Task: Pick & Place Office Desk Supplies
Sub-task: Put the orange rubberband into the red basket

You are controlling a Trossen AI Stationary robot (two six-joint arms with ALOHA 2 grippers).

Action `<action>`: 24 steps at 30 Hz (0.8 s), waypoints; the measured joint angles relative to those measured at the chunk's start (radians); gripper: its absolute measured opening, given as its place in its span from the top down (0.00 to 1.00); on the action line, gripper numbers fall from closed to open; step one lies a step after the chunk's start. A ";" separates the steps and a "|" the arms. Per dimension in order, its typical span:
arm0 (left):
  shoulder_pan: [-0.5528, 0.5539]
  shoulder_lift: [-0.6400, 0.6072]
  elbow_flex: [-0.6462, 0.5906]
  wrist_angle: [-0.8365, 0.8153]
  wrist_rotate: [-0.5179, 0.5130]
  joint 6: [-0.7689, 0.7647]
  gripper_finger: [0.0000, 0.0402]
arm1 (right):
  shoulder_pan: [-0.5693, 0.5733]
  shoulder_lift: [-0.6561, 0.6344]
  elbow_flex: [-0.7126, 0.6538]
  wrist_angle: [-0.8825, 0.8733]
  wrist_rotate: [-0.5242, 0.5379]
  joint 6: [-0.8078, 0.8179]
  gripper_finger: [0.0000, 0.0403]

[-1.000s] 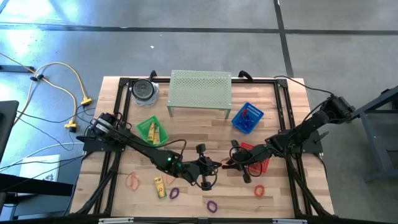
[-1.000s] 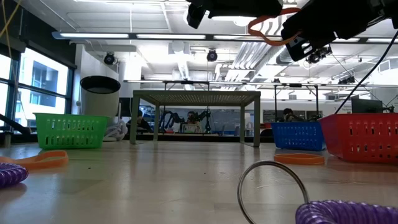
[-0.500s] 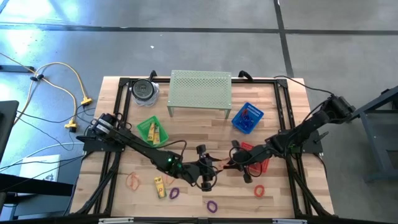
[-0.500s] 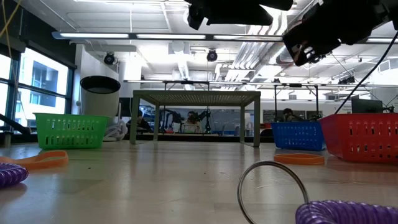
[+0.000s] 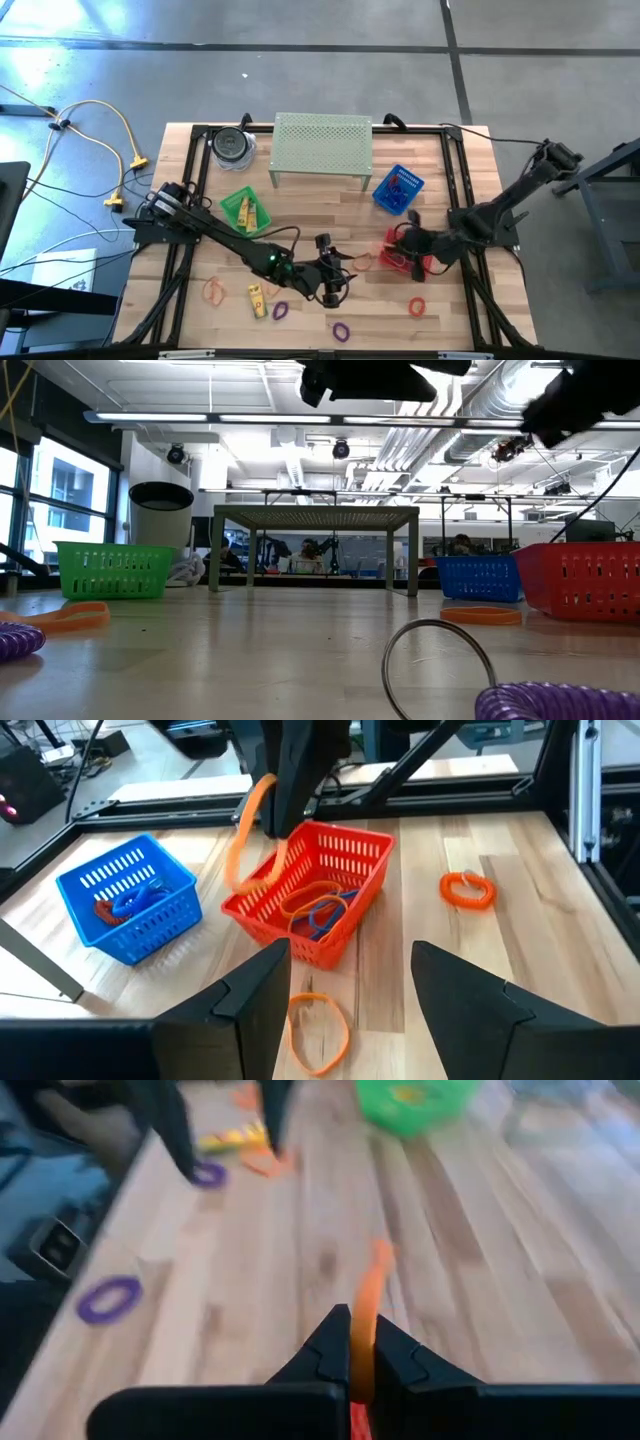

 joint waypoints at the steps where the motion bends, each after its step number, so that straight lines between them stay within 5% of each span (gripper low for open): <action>1: 0.000 0.000 0.000 -0.007 0.000 0.001 0.50 | 0.010 -0.012 0.000 -0.057 0.006 0.054 0.99; 10: 0.000 0.000 0.000 -0.058 0.000 0.002 0.50 | 0.078 -0.022 0.000 -0.326 -0.008 0.389 0.99; 24: -0.008 0.000 0.000 -0.062 -0.002 -0.001 0.50 | 0.078 -0.004 -0.040 -0.377 -0.128 0.594 0.99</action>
